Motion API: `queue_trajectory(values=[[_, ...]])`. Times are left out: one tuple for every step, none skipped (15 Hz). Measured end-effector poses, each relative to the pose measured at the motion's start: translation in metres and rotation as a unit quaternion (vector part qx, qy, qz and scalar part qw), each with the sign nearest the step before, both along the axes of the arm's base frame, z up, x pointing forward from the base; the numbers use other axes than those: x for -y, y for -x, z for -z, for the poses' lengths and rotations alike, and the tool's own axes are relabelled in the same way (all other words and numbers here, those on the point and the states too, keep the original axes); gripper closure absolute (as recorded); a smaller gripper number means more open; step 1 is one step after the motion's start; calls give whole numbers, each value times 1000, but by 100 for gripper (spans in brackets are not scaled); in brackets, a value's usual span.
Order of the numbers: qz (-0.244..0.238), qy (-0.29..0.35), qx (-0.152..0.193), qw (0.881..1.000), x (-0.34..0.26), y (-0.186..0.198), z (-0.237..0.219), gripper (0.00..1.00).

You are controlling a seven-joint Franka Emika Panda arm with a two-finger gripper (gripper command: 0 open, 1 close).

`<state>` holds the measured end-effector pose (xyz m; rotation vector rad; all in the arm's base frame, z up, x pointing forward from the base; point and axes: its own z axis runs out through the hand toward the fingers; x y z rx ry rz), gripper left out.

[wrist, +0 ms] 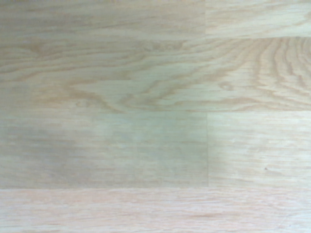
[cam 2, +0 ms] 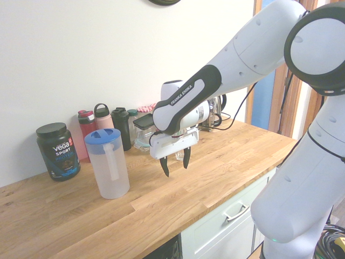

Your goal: Pour me some water

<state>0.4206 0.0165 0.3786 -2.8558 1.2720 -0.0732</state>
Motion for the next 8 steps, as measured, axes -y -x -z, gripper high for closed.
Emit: queue_trajectory(values=[[0, -1, 0, 1000, 0, 0, 0, 0], [4, -3, 0, 1000, -1, 0, 0, 0], [8, -5, 4, 1000, -3, -1, -3, 0], [16, -9, 13, 1000, -9, -2, -12, 0], [27, -10, 21, 999, -18, 0, -23, 0], [39, -7, 28, 999, -31, 7, -38, 0], [51, -5, 35, 998, -47, 17, -55, 0], [60, -2, 44, 997, -68, 30, -72, 0]])
